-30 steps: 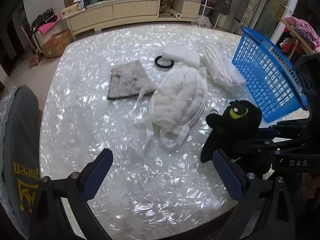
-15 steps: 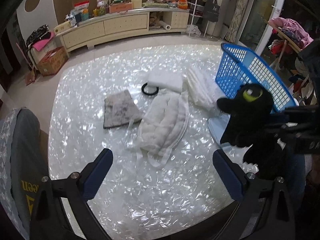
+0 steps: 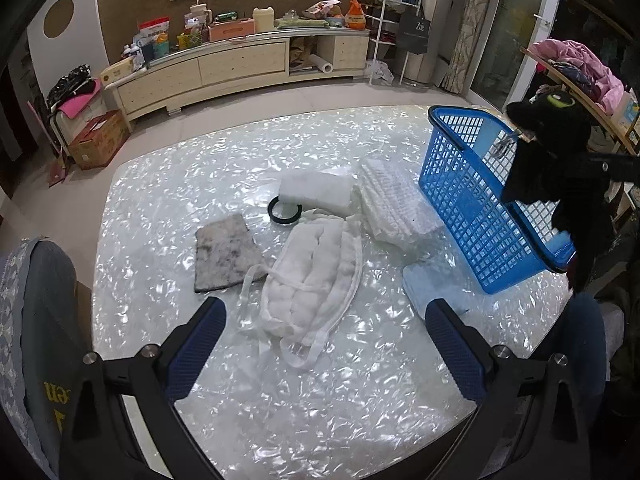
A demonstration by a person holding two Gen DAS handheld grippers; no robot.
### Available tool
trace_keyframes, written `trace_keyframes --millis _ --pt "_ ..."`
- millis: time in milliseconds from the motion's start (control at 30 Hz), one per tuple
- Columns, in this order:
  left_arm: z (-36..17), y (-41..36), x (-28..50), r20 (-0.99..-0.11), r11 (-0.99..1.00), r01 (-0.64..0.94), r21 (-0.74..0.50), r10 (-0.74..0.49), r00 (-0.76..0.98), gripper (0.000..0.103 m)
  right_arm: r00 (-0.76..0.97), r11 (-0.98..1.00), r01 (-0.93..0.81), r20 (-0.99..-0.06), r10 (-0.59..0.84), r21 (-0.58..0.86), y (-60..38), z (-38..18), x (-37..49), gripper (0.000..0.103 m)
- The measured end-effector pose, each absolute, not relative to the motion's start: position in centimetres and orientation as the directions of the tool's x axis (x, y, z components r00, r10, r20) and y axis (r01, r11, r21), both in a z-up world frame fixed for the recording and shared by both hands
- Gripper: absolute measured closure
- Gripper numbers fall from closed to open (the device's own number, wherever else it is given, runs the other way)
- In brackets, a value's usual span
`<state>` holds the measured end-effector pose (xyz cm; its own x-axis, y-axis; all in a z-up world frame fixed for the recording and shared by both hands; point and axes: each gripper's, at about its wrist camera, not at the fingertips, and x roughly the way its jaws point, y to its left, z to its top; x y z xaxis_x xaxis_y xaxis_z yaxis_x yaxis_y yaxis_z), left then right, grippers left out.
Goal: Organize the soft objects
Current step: 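Carry the black plush dragon with the right gripper over the blue basket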
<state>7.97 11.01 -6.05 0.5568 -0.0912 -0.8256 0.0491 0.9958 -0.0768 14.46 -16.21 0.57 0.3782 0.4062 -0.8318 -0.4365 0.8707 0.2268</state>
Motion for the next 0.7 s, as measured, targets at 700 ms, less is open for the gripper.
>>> trace_keyframes --millis 700 --pt "-10.1 11.0 11.2 -0.862 0.994 0.069 -0.087 -0.11 0.496 0.003 0.323 0.944 -0.276 -0.908 0.266 0.179 -20.4 -6.3 20.0 0.067"
